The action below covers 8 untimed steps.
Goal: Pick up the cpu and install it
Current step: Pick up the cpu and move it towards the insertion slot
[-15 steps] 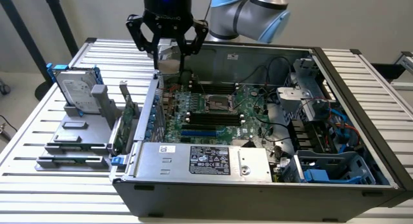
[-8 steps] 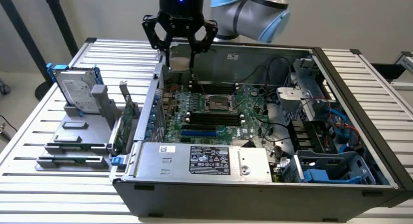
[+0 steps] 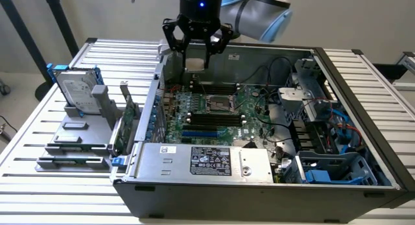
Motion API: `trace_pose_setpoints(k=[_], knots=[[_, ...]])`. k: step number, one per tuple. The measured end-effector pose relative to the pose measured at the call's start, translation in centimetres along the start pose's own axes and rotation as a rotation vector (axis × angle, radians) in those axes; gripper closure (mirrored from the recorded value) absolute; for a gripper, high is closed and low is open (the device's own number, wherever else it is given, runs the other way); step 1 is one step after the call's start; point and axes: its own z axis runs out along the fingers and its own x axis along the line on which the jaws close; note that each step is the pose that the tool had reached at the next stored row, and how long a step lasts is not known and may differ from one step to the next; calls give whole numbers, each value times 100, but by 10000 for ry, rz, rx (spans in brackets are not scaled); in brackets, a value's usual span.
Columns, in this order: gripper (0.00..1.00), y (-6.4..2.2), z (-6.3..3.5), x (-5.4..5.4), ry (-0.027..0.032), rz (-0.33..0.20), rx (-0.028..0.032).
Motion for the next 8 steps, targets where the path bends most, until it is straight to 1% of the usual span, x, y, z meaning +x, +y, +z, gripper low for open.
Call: trace_pose_setpoints(k=[8], knots=[[46, 7, 124, -371, 0, 3, 1]])
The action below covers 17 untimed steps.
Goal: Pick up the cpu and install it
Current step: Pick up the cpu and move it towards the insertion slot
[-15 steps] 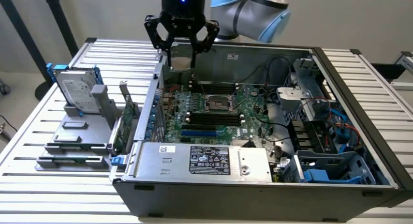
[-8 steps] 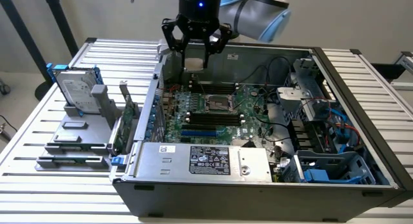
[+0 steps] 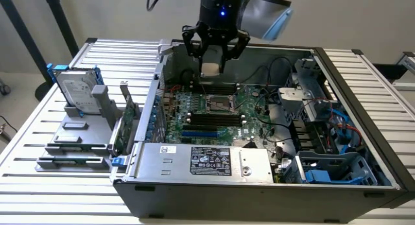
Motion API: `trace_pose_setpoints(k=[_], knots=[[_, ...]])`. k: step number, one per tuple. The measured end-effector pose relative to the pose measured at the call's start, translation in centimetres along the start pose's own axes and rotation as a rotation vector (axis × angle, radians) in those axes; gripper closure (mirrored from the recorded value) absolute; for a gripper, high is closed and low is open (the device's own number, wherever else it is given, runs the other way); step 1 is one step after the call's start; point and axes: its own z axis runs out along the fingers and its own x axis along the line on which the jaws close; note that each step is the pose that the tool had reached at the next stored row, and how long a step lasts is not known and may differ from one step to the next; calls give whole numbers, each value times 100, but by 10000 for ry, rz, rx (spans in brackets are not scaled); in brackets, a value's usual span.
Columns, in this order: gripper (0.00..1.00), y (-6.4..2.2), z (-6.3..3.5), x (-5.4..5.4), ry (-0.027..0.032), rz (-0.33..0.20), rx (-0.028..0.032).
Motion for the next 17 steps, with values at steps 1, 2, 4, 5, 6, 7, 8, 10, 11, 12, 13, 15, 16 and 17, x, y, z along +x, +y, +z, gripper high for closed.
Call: trace_pose_setpoints(k=[1, 2, 4, 5, 6, 7, 8, 10, 11, 12, 13, 15, 16, 17], knots=[[46, -3, 16, -45, 0, 6, -2], [46, -5, 32, -87, -1, 18, -2], [46, -9, 64, -156, -3, 59, -4], [46, -11, 81, -181, -4, 90, -5], [46, -12, 98, -198, -5, 136, -7], [46, -14, 115, -209, -8, 180, -10], [46, -15, 132, -218, -10, 227, -13], [46, -15, 168, -231, -15, 319, -19], [46, -12, 186, -235, -17, 360, -21], [46, -5, 205, -240, -16, 388, -21], [46, 3, 223, -245, -17, 408, -21], [46, 23, 260, -255, -20, 433, -25], [46, 35, 278, -261, -20, 442, -25], [46, 49, 298, -267, -21, 451, -26]])
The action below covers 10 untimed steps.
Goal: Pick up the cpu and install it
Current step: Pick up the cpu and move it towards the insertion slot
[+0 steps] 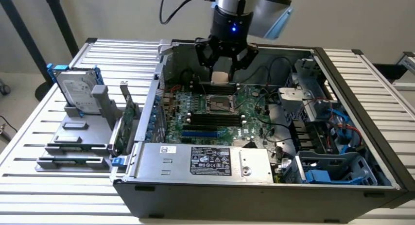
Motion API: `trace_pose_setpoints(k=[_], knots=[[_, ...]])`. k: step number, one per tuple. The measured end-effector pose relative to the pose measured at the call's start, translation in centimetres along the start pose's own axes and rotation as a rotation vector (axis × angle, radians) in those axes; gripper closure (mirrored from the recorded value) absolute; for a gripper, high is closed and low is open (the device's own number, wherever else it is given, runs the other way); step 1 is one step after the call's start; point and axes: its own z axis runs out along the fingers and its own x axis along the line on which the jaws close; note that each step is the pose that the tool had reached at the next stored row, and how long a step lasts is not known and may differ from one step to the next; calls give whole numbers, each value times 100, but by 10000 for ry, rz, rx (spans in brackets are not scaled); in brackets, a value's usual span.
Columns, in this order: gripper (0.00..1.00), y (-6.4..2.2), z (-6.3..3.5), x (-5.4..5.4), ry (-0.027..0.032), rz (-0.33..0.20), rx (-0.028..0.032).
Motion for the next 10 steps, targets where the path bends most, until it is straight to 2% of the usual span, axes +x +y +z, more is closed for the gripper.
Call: trace_pose_setpoints(k=[10], knots=[[46, 130, 185, -65, -2, 63, -2]])
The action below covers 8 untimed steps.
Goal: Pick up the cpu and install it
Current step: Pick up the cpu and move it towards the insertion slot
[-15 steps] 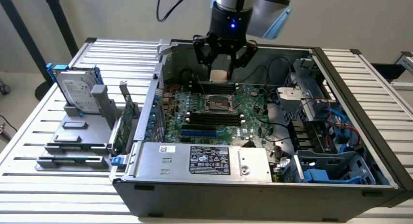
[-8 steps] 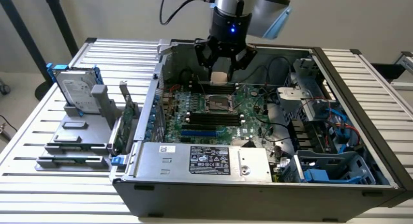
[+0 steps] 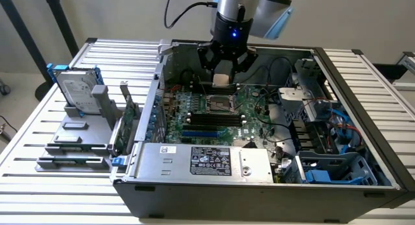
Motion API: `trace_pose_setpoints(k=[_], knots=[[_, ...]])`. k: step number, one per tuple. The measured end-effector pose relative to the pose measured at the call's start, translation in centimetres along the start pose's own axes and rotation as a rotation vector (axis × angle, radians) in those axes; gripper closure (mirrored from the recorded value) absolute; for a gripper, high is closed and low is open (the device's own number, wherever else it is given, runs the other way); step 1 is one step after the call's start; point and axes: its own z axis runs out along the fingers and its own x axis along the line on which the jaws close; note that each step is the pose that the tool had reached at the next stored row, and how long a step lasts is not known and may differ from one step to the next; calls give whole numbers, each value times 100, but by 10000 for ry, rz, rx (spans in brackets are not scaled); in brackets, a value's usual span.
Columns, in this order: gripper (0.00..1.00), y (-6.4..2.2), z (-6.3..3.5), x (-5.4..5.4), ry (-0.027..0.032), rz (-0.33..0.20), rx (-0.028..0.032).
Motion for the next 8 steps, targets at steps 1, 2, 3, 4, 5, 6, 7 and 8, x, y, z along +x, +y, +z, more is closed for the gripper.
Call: trace_pose_setpoints(k=[1, 2, 3, 4, 5, 6, 7, 8], knots=[[46, 9, 18, -7, -1, 7, -1], [46, 12, 36, -15, -1, 12, -3], [46, 13, 53, -23, -1, 16, -2], [46, 12, 70, -31, -1, 18, -2], [46, 12, 88, -40, -1, 18, -1], [46, 11, 106, -48, -1, 19, 0], [46, 10, 124, -55, -1, 21, 0], [46, 9, 142, -60, -2, 23, 0]])
